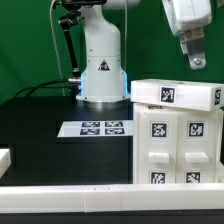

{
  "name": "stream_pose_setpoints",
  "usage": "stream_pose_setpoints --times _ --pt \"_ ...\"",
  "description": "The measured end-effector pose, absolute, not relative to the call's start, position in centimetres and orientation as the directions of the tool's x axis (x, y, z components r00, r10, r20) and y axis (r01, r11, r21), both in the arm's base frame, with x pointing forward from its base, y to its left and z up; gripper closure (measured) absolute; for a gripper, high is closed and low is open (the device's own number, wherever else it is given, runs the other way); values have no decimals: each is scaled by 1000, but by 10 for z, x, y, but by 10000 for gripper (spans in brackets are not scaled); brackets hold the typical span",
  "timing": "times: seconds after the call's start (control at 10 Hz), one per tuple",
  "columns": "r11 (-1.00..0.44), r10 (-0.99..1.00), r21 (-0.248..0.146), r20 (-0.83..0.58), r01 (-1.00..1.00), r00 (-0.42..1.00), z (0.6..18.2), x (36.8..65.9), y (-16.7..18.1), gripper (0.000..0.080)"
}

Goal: Assemble cabinet

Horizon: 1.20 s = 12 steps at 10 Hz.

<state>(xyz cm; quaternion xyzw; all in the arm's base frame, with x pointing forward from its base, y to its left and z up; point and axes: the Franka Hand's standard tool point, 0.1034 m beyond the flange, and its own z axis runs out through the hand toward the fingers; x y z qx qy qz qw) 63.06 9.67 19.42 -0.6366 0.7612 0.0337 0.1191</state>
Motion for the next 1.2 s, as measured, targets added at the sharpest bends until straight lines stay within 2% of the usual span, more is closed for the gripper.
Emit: stream_pose_setpoints --times 0.2,0.3,0.5,0.6,0.8,1.1,1.2 --pt "151 -968 -105 -219 -983 -125 192 630 97 3" --pt "76 -976 -121 -210 -990 -50 192 630 97 3" --pt "-209 -959 -156 -162 -965 234 192 631 100 3" --pt "-289 -938 -171 -148 -942 315 194 632 101 3" --pt "-555 -811 -196 -88 -809 578 193 635 101 3" --pt "-780 -596 -202 -49 -593 801 193 642 102 3" --pt "-809 -557 -204 -39 -552 830 192 642 102 3"
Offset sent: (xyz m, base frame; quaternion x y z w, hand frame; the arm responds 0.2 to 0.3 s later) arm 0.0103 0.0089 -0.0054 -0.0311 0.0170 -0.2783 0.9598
